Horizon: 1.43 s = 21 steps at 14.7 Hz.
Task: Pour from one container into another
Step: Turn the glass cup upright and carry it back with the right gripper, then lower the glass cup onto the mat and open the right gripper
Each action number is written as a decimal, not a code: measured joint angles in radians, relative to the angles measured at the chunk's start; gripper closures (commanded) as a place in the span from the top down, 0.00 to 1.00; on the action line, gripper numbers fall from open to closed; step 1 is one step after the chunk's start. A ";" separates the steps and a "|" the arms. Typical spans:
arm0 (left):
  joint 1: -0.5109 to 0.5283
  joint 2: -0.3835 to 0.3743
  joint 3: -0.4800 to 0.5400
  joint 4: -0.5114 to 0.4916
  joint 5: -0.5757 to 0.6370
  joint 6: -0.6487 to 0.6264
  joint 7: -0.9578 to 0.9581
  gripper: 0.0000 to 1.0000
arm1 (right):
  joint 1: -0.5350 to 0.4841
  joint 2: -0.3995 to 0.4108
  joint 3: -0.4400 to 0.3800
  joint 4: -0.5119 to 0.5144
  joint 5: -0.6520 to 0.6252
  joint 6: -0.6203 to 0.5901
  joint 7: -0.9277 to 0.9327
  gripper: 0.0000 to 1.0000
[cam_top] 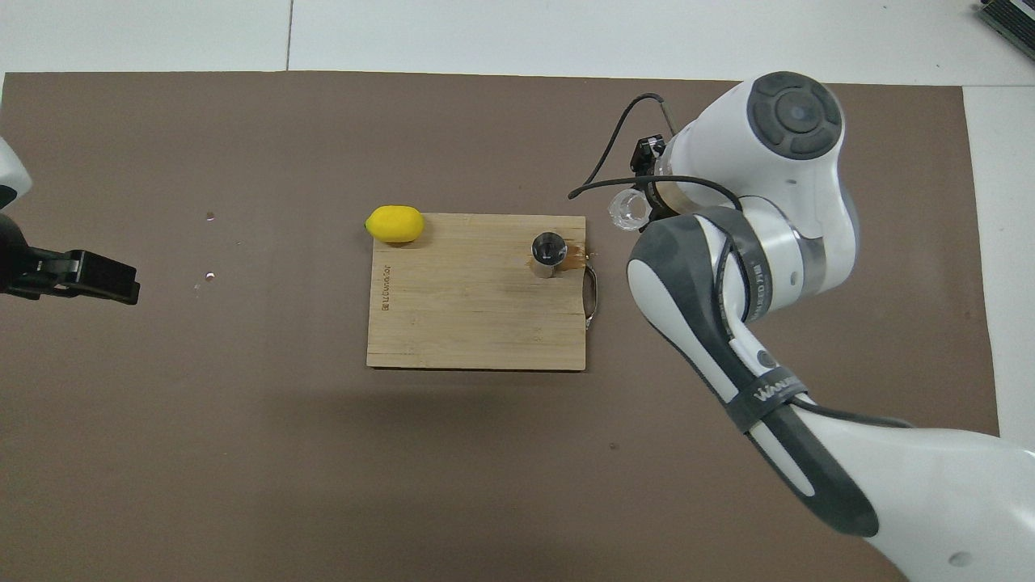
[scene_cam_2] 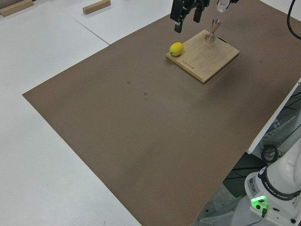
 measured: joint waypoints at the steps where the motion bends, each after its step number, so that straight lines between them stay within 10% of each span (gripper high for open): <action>1: 0.000 0.000 0.000 0.000 0.000 0.000 0.000 1.00 | -0.035 0.000 0.000 -0.009 0.054 -0.004 -0.031 0.00; 21: 0.000 0.000 0.000 0.000 0.000 0.000 0.000 1.00 | -0.440 -0.006 -0.001 -0.335 0.584 -0.008 -0.596 0.00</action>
